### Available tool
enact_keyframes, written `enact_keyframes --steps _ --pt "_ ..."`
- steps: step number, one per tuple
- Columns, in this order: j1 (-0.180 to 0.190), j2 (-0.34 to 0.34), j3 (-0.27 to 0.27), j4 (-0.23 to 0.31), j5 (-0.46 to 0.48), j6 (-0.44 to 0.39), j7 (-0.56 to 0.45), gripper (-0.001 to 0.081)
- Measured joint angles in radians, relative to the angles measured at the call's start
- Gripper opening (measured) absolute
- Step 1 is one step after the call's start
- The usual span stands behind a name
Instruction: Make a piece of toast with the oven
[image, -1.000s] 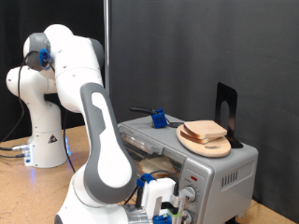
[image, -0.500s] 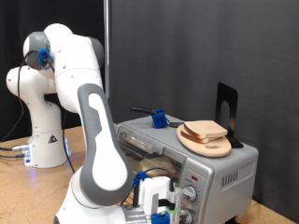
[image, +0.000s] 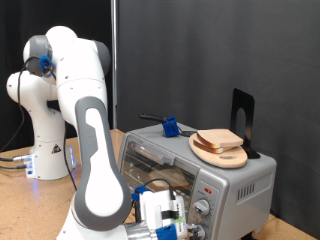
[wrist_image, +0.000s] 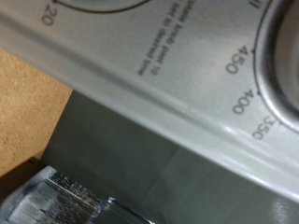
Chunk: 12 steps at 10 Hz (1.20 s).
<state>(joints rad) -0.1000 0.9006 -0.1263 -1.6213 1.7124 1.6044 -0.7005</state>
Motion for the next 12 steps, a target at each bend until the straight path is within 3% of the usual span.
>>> enact_keyframes --steps 5,6,7,8,10,11,12 --pt "-0.005 0.003 0.003 0.001 0.014 -0.008 -0.016 0.0090" --pt "-0.010 -0.004 0.003 0.001 0.016 -0.008 -0.011 0.0170" --pt "-0.013 -0.009 0.002 0.001 0.016 -0.008 -0.003 0.0304" --pt "-0.015 -0.012 0.002 0.001 0.016 -0.008 0.004 0.0304" --pt "-0.017 -0.014 -0.007 0.001 0.012 -0.008 0.034 0.0624" --pt "-0.020 -0.016 -0.019 -0.002 0.007 -0.009 0.058 0.0624" --pt "-0.026 -0.023 -0.032 -0.008 0.005 -0.019 0.084 0.0765"
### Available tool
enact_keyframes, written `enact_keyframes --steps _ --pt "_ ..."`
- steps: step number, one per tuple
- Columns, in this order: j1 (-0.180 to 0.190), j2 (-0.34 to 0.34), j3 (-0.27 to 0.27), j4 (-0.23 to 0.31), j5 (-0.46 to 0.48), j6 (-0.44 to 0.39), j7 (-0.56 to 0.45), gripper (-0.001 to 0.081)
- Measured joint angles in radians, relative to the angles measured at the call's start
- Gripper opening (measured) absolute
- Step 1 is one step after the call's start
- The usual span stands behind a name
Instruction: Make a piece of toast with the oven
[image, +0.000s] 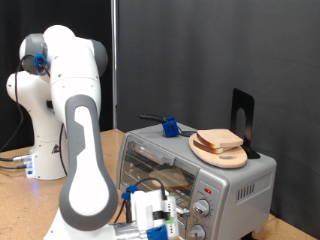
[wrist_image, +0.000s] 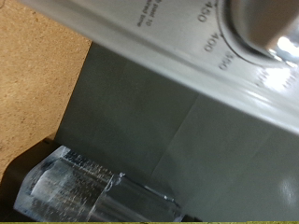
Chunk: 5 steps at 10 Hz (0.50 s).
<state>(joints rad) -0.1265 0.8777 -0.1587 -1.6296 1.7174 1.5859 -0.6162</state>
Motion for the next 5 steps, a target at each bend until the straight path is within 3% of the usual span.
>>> enact_keyframes --steps 5 --pt "-0.040 -0.090 -0.081 -0.066 -0.093 -0.084 0.127 0.0802"
